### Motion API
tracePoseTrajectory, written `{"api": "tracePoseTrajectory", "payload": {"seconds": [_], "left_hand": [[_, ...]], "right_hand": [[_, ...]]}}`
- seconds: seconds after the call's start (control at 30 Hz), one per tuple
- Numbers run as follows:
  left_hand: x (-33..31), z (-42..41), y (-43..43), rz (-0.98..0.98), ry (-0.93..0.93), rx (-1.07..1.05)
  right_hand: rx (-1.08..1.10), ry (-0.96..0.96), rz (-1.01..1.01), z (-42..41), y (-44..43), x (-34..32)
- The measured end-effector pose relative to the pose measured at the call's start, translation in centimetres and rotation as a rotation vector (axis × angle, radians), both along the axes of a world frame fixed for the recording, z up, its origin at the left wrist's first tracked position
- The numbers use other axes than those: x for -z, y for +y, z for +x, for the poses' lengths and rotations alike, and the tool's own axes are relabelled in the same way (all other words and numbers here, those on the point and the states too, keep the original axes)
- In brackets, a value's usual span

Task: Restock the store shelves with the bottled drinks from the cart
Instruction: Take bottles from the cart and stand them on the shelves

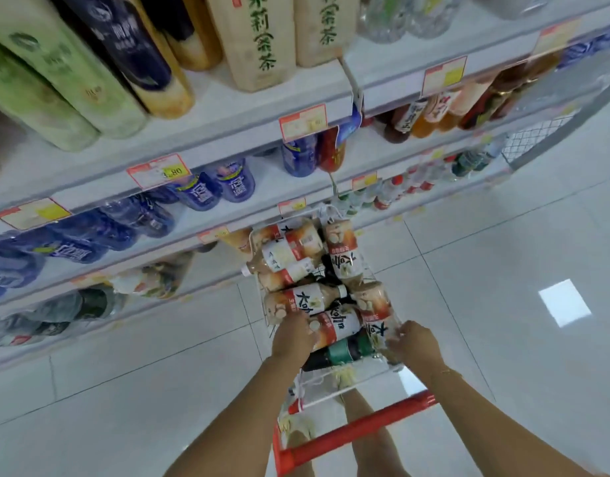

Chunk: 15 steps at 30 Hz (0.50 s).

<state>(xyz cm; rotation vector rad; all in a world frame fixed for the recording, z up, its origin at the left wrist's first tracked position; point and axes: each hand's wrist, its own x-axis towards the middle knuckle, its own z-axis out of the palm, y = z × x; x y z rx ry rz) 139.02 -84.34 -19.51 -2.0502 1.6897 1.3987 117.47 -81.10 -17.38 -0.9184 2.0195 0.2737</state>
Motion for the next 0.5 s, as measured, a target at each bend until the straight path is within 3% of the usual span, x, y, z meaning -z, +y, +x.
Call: {"api": "tracePoseTrajectory", "payload": {"seconds": [0.13,0.2,0.33,0.5], "left_hand": [[2.2,-3.9,0.2,-0.156,0.013,0.334],[3.1,-5.7,-0.5,-0.133,0.026,0.413],[4.9,-7.9,-1.8,-0.084,0.006,0.421],[6.5,-8.5,-2.7,-0.031,0.047,0.375]], "right_hand": [[-0.021,0.051,-0.035,0.4,1.5,2.1],[-0.059,0.090,-0.059,0.6,1.9,2.7],[-0.155,0.154,-0.062,1.3,2.6,3.8],[-0.084,0.112,-0.187,1.0,2.9,4.4]]}}
